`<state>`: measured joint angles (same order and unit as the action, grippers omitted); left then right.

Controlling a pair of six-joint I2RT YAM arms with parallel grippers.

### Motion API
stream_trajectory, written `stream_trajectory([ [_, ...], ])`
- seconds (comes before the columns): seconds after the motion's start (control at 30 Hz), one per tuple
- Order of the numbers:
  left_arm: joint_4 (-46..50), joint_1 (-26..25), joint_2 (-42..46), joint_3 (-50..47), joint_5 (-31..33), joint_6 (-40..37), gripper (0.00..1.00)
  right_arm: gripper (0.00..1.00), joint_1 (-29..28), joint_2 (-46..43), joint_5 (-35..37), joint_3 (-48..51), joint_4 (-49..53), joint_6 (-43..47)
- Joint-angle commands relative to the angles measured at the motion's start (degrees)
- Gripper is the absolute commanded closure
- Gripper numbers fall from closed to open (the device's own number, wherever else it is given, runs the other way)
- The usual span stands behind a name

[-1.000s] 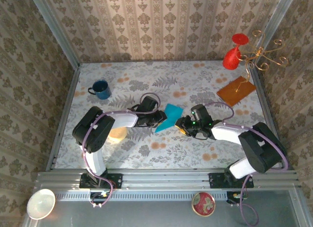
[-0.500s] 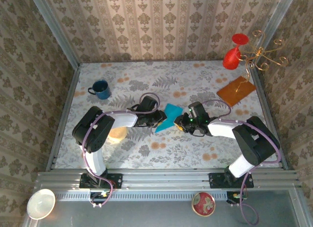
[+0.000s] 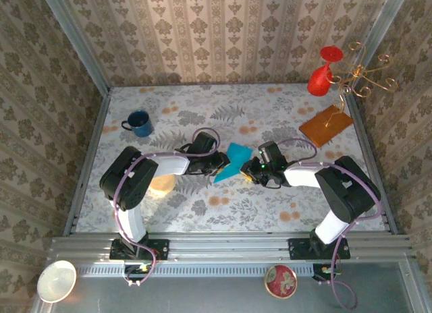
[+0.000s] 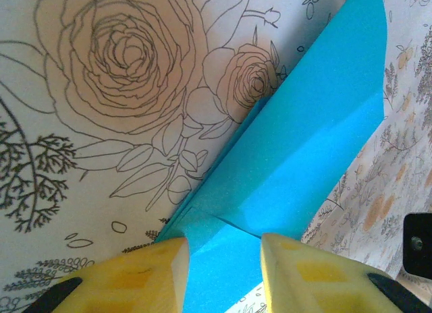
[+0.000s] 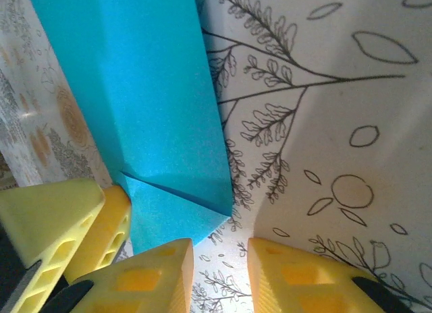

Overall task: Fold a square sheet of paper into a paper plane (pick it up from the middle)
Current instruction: Fold the wing for the fifth time at the center of the table.

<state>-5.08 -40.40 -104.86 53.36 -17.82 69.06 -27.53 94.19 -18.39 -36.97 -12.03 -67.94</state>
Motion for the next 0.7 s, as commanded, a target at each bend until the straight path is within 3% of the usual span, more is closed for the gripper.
stream_trajectory([
  [0.0, 4.2, 0.7, -1.6, -1.6, 0.7, 0.5, 0.65, 0.71, -0.5, 2.0, 0.4, -1.8, -1.0, 0.2],
  [0.67, 3.1, 1.0, -1.1, -2.0, -0.3, 1.3, 0.64, 0.72, -0.5, 1.5, -2.0, 0.4, -9.3, -1.1],
])
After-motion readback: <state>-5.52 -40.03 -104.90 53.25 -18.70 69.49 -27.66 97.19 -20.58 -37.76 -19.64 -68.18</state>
